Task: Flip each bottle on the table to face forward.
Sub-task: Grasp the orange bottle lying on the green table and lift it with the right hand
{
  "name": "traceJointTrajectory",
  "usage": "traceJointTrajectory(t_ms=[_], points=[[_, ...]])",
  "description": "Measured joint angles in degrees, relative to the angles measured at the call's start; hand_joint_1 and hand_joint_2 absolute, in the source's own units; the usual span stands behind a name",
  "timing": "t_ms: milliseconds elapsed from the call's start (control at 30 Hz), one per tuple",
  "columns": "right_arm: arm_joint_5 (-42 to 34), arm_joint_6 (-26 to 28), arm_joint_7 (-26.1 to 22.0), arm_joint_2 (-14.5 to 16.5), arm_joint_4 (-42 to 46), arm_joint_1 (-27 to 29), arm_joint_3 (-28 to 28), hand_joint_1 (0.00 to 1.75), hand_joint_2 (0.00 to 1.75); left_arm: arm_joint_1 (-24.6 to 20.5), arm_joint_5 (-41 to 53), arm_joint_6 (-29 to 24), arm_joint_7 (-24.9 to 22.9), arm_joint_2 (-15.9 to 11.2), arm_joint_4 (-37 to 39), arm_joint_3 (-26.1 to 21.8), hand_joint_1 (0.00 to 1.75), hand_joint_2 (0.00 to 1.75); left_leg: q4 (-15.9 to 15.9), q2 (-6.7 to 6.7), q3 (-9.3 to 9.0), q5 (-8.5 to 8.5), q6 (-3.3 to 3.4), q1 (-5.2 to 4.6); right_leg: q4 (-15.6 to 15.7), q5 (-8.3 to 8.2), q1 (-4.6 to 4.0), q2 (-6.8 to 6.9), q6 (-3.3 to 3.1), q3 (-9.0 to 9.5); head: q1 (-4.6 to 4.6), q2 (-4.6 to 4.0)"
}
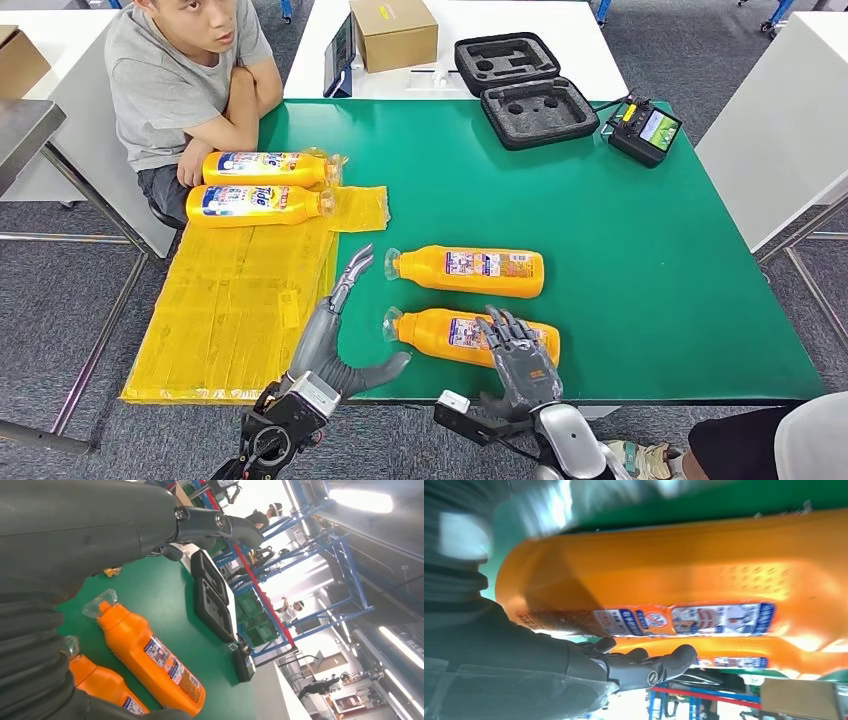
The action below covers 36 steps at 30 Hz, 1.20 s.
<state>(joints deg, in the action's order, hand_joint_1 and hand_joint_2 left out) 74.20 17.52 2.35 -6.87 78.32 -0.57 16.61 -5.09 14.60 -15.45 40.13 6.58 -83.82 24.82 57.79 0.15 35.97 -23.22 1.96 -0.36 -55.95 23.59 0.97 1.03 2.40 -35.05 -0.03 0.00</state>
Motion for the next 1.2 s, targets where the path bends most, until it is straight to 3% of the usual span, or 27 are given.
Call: traceJointTrajectory(t_ms=[433, 733, 1167, 1200], points=[[1.9, 2.4, 0.5, 0.4, -1.1, 0.3, -6.7, 0.00, 1.75, 0.0, 0.2, 1.4, 0.0, 0.9, 0.0, -0.2, 0.00, 1.75, 0.0, 0.00, 0.00, 0.00, 0.00, 0.00, 0.0, 0.00, 0.00, 0.00, 0.00, 0.00, -0.01, 0.00], [-0.5, 3.8, -1.6, 1.5, -3.3, 0.1, -10.5, 0.00, 1.75, -0.2, 0.8, 1.6, 0.0, 1.9, 0.5, -0.2, 0.00, 1.75, 0.0, 0.00, 0.00, -0.01, 0.00, 0.00, 0.0, 0.00, 0.00, -0.01, 0.00, 0.00, 0.01, 0.00], [-2.6, 4.0, -3.6, 3.5, -9.3, -3.1, -12.8, 0.00, 1.75, -0.2, 0.8, 1.6, 0.0, 2.1, 0.7, -0.4, 0.00, 1.75, 0.0, 0.01, -0.24, -0.01, 0.00, 0.01, 0.0, -0.02, -0.01, -0.04, -0.03, 0.19, 0.01, 0.00], [-2.7, 4.0, -3.7, 3.5, -9.4, -3.2, -12.8, 0.07, 1.75, -0.2, 0.8, 1.6, 0.0, 2.1, 0.7, -0.5, 0.00, 1.75, 0.0, 0.01, -0.25, -0.01, 0.00, 0.01, 0.0, -0.02, -0.01, -0.04, -0.03, 0.20, 0.01, 0.00]])
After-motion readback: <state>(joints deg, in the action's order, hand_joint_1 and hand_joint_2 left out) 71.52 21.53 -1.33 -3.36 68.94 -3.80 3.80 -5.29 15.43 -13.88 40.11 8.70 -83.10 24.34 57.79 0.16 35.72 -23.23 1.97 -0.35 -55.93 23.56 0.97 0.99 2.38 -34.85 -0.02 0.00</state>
